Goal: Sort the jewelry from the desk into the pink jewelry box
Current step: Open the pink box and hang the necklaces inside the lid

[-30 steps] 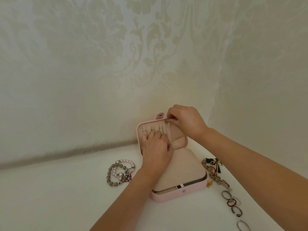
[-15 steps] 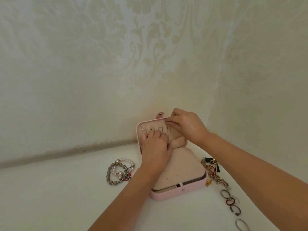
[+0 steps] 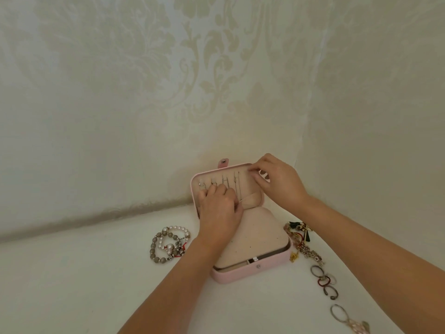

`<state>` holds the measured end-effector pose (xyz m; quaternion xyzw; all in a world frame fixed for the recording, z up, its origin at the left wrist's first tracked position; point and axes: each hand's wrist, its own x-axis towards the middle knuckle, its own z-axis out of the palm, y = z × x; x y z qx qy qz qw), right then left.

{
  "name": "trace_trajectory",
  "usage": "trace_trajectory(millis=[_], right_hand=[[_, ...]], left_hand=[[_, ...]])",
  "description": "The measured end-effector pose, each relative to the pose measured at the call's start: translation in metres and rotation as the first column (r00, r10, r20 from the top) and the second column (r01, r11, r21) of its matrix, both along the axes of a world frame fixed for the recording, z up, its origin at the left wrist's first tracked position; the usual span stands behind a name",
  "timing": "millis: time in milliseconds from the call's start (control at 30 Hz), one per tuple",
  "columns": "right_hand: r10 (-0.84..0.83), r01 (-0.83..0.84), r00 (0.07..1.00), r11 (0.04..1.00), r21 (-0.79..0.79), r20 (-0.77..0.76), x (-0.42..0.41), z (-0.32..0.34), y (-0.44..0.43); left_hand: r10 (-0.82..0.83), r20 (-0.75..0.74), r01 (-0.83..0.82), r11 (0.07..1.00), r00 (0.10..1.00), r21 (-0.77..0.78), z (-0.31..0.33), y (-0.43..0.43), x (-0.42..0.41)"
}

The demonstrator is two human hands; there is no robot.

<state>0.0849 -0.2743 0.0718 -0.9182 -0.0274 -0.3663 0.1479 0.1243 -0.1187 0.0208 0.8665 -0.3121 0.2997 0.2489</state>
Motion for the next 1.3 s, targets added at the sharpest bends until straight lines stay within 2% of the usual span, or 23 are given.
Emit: trace_trajectory(millis=[67,100,167,200,300,400,500,633,833,933,1000,1033,1200,1300], right_hand=[[-0.021,0.026,0.998,0.995,0.092,-0.061,-0.008,0.001,-0.006],[-0.004,0.029,0.992,0.982,0.187,-0.130,-0.010,0.004,-0.008],[0.088,0.034,0.963,0.897,0.441,-0.254,-0.009,0.009,-0.007],[0.122,0.052,0.946,0.856,0.514,-0.300,-0.005,0.011,-0.007],[0.170,0.095,0.871,0.864,0.495,-0.462,0.005,0.014,-0.007],[0.304,0.014,0.851,0.802,0.597,-0.429,0.009,0.013,-0.005],[0.301,-0.042,0.877,0.823,0.566,-0.374,0.019,0.012,0.001],[0.258,-0.044,0.895,0.863,0.504,-0.364,0.039,0.014,0.012],[0.175,-0.009,0.917,0.909,0.417,-0.360,0.052,0.015,0.009],[0.124,0.066,0.934,0.862,0.503,-0.335,0.048,0.015,0.001],[0.155,0.088,0.932,0.779,0.620,-0.326,0.037,0.017,-0.001],[0.170,0.090,0.926,0.769,0.633,-0.338,0.029,0.018,-0.002],[0.210,0.070,0.867,0.846,0.528,-0.453,-0.037,0.018,-0.009],[0.232,0.074,0.823,0.861,0.504,-0.518,-0.088,0.023,-0.019]], left_hand=[[-0.007,0.008,0.007,1.000,1.000,0.009,0.001,0.000,-0.001],[-0.012,0.012,0.012,1.000,1.000,0.010,0.001,0.001,-0.001],[-0.050,-0.007,0.050,0.999,0.999,-0.003,0.002,0.002,0.000],[-0.081,-0.024,0.081,0.997,0.996,-0.011,0.001,0.003,0.001],[-0.144,-0.060,0.143,0.990,0.988,-0.013,0.000,0.005,0.004],[-0.114,-0.067,0.112,0.993,0.991,-0.030,0.004,0.011,0.011],[-0.044,-0.052,0.042,0.998,0.998,-0.037,0.010,0.021,0.023],[0.013,-0.114,-0.021,0.997,0.993,-0.073,0.013,0.030,0.033],[-0.012,-0.157,-0.005,0.994,0.987,-0.106,0.007,0.028,0.036],[-0.050,-0.206,0.041,0.998,0.977,-0.049,0.003,0.023,0.031],[-0.057,-0.237,0.055,0.998,0.970,-0.013,0.002,0.021,0.027],[-0.055,-0.250,0.056,0.998,0.967,-0.003,0.003,0.022,0.025],[-0.081,-0.344,0.074,0.997,0.935,-0.032,0.010,0.024,0.008],[-0.174,-0.315,0.154,0.984,0.933,-0.088,0.019,0.015,-0.023]])
